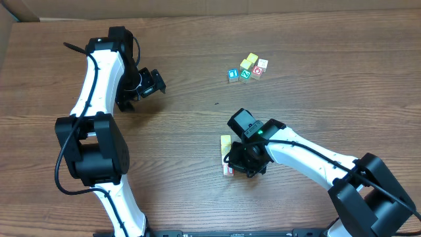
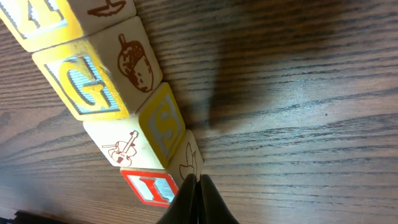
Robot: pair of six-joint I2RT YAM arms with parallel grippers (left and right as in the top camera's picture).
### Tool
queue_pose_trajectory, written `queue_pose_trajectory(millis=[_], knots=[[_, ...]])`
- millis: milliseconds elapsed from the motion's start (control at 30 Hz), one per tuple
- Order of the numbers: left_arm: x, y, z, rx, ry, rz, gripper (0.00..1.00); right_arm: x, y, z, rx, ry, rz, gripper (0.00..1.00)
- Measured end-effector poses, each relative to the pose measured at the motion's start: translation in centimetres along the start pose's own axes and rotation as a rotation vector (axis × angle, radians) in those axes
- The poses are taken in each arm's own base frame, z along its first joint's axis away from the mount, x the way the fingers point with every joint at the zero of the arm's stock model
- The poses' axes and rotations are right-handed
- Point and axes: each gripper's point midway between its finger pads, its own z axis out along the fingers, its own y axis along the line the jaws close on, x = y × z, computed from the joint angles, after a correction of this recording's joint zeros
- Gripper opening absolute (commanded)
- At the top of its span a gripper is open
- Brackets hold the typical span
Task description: Flip 4 blocks
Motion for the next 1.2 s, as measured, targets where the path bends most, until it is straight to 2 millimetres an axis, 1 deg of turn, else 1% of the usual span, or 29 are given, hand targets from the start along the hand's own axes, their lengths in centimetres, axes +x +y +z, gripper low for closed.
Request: queue_pose_trajectory(millis=[733, 833, 933, 1000, 1033, 1100, 1167, 1200], knots=[[0.0, 0.0, 0.0, 0.000, 0.000, 0.000, 1.00, 0.0, 0.6, 0.0, -0.026, 0.006, -0.006, 0.04], [0.0, 0.0, 0.0, 0.000, 0.000, 0.000, 1.00, -0.1, -0.1, 0.0, 0.006, -0.005, 0.000, 0.04], [0.0, 0.0, 0.0, 0.000, 0.000, 0.000, 1.00, -0.1, -1.5, -0.1, 0.070, -0.016, 0.008, 0.04], [0.0, 0.0, 0.0, 0.000, 0.000, 0.000, 1.00, -0.1, -2.3, -0.5, 0.115, -0.021, -0.006, 0.04], [0.0, 0.0, 0.0, 0.000, 0.000, 0.000, 1.00, -0.3, -2.4, -0.9, 0.130, -0.028, -0.022, 0.04], [0.0, 0.0, 0.0, 0.000, 0.000, 0.000, 1.00, -1.1, -1.5, -1.8, 0.126, -0.060, -0.062, 0.04], [0.0, 0.0, 0.0, 0.000, 0.000, 0.000, 1.00, -2.4, 0.3, -3.1, 0.096, -0.112, -0.117, 0.04], [0.0, 0.0, 0.0, 0.000, 0.000, 0.000, 1.00, -2.8, 0.8, -3.5, 0.087, -0.131, -0.135, 0.10]])
